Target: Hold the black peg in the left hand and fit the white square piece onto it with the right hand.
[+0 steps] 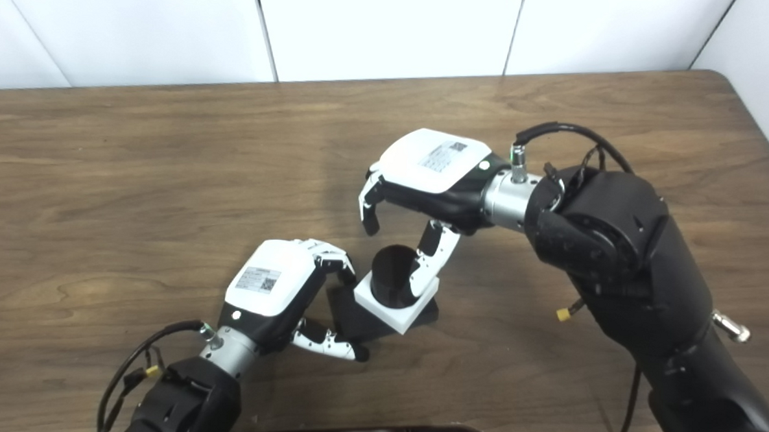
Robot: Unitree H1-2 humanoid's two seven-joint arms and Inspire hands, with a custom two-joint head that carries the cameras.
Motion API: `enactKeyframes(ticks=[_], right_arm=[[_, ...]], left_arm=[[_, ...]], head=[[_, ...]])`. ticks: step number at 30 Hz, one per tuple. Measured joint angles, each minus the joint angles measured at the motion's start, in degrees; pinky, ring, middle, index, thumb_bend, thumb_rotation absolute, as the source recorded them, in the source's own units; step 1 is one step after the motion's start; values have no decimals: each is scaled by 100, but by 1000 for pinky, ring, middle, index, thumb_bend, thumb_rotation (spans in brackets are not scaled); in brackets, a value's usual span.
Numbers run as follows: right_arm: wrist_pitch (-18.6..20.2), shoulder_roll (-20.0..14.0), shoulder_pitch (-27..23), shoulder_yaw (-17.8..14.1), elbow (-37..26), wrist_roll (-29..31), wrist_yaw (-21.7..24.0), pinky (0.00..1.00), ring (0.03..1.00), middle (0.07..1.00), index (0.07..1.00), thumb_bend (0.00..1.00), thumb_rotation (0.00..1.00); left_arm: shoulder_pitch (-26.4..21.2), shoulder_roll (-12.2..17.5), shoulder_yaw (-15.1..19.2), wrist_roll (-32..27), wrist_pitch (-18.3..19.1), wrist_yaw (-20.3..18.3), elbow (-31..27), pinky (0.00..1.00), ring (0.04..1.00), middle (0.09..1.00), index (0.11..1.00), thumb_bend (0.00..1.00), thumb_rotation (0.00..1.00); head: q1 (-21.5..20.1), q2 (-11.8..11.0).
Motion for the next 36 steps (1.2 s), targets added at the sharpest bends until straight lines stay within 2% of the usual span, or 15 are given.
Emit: enactKeyframes(ticks=[4,17,24,26,27,30,34,36], right_arm=[[57,-1,-41,-58,0,8,-1,823,880,775,624,1000,448],[91,-4,-26,-59,-1,4,-11,818,880,774,634,1000,457],[110,18,4,-59,-24,-23,-11,816,878,774,639,1000,444],[111,21,44,-54,-41,-45,-11,816,878,777,638,1000,450],[111,26,69,-51,-45,-55,-11,818,878,778,636,1000,449],[116,45,134,-51,-46,-61,-11,825,882,783,618,1000,442],[134,47,141,-56,-45,-61,-11,834,890,790,583,1000,430],[139,47,142,-61,-45,-60,-11,835,891,792,568,1000,429]], left_arm=[[-1,0,0,32,7,-21,-2,743,777,731,490,512,58],[-25,-71,14,382,78,-488,-191,734,784,749,497,512,84],[59,-127,78,727,239,-1283,-667,752,799,761,498,517,89],[66,-143,128,812,243,-1551,-817,751,797,762,628,737,263],[72,-157,169,818,245,-1679,-887,748,794,761,650,775,293],[88,-219,310,813,248,-1940,-1040,730,781,758,686,829,356],[110,-272,509,752,222,-1943,-1050,702,763,762,721,856,458],[118,-277,596,695,214,-1913,-1050,694,753,765,735,867,470]], head=[[9,0],[53,17],[97,44],[114,61],[123,62],[123,62],[114,53],[114,53]])
